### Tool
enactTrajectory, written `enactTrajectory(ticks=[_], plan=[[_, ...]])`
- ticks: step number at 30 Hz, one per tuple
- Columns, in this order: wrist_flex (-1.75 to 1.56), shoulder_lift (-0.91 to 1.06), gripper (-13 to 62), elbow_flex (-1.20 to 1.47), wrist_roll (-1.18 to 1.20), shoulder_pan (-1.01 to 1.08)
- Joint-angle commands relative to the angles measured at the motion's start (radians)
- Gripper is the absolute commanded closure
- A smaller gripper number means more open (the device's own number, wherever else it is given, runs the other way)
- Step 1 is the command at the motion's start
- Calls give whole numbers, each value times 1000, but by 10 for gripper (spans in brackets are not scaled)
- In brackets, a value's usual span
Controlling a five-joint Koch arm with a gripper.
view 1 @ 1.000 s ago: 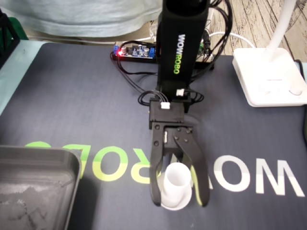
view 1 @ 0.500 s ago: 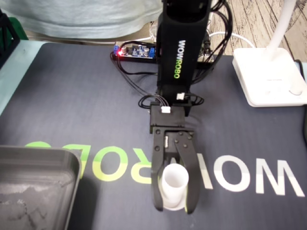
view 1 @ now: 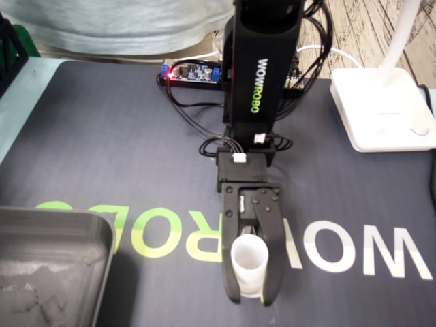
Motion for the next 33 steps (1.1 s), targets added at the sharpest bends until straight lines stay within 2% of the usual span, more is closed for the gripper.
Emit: enactTrajectory(ticks=[1,18,24,33], plan=[[-106,26,474,-21,14,-2],[37,321,474,-14,66,29],[287,469,474,-123,144,89],[736,578,474,-411,474,272]])
